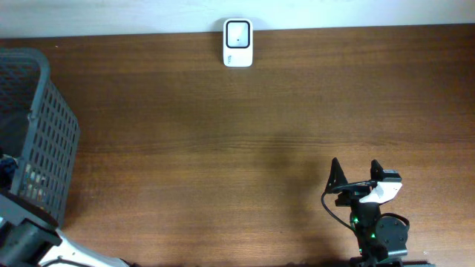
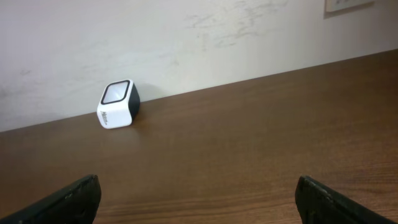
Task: Scan the item barcode
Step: 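Grasp the white snack bag in the basket with the left gripper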
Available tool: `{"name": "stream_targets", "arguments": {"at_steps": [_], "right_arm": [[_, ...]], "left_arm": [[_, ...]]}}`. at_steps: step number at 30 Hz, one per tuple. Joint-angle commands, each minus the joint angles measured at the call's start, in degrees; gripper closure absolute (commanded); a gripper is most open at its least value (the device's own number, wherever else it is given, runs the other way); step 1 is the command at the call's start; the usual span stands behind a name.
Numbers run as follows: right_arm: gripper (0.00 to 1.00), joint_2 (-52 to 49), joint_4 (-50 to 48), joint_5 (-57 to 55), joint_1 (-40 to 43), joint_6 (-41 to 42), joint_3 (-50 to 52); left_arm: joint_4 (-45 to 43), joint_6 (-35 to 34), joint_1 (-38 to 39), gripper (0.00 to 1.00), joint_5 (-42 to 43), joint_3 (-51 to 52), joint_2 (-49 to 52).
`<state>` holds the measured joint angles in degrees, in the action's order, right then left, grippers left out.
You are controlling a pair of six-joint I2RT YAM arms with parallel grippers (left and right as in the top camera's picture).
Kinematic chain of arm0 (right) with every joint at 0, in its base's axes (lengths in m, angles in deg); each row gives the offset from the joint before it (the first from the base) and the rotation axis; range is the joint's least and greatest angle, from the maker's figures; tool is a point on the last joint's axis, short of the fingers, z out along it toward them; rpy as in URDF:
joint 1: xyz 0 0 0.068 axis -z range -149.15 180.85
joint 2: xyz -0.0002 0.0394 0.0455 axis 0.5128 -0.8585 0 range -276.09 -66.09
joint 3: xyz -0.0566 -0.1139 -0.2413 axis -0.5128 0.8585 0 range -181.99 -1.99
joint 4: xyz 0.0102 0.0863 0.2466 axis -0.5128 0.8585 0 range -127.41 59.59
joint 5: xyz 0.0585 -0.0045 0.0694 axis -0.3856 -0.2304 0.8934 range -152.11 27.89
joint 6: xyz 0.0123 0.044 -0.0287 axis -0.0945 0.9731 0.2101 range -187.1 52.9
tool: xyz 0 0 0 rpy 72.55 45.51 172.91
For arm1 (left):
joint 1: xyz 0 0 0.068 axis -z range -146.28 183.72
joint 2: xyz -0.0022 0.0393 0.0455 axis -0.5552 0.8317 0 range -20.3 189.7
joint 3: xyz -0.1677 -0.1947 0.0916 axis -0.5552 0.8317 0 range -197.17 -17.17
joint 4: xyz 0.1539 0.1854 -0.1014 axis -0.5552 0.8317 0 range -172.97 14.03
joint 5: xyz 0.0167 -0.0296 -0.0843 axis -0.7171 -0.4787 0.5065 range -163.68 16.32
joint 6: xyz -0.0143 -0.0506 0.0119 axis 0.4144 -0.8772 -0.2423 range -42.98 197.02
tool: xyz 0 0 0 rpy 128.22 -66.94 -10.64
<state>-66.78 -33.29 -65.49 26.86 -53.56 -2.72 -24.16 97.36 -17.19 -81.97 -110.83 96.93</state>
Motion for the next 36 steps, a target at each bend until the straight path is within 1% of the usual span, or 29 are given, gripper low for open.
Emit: {"name": "stream_targets", "arguments": {"at_steps": [1,3,4,7,9,12,16,17,18,22,23,27,30,31,32,35,36], "right_arm": [[0.01,0.37,0.22,0.13,0.26,0.46,0.42],[0.01,0.37,0.22,0.13,0.26,0.46,0.42],[0.01,0.37,0.22,0.13,0.26,0.46,0.42],[0.01,0.37,0.22,0.13,0.26,0.46,0.42],[0.01,0.37,0.22,0.13,0.26,0.46,0.42],[0.01,0.37,0.22,0.13,0.26,0.46,0.42],[0.01,0.37,0.22,0.13,0.26,0.46,0.42],[0.01,0.37,0.22,0.13,0.26,0.46,0.42],[0.01,0.37,0.22,0.13,0.26,0.46,0.42],[0.01,0.37,0.22,0.13,0.26,0.46,0.42],[0.01,0.37,0.22,0.13,0.26,0.46,0.42],[0.01,0.37,0.22,0.13,0.26,0.46,0.42],[0.01,0.37,0.22,0.13,0.26,0.46,0.42],[0.01,0.37,0.22,0.13,0.26,0.46,0.42],[0.01,0.37,0.22,0.13,0.26,0.46,0.42],[0.01,0.37,0.22,0.13,0.26,0.46,0.42],[0.01,0.37,0.22,0.13,0.26,0.46,0.42]], "left_arm": [[0.98,-2.82,0.72,0.89,4.87,-2.32,0.44],[3.21,-3.15,1.6,0.92,7.39,-6.58,-0.04],[4.39,-3.17,2.12,0.92,8.7,-9.03,-0.2],[7.17,-4.39,3.72,0.88,9.88,-15.54,-0.48],[8.55,-4.66,4.81,0.88,9.84,-18.84,-0.66],[9.46,-4.66,5.55,0.86,9.81,-19.74,-0.7],[10.73,-4.66,5.38,0.86,9.4,-19.63,-0.46],[10.73,-4.66,5.31,0.79,9.4,-19.63,-0.46],[10.78,-4.66,5.31,0.73,9.42,-19.63,-0.46],[11.21,-4.66,5.33,0.62,9.42,-19.61,-0.15],[11.37,-4.66,5.33,0.6,9.42,-19.52,0.09],[9.99,-4.63,5.25,0.56,9.38,-16.0,0.2],[7.5,-4.63,5.14,0.56,8.72,-11.54,0.2],[6.54,-4.63,5.07,0.54,7.85,-10.21,0.2],[5.7,-4.63,5.01,0.5,6.78,-9.03,0.2],[4.63,-4.63,4.9,0.43,5.29,-8.35,0.2],[4.09,-4.63,4.9,0.34,5.29,-8.79,0.15]]}}
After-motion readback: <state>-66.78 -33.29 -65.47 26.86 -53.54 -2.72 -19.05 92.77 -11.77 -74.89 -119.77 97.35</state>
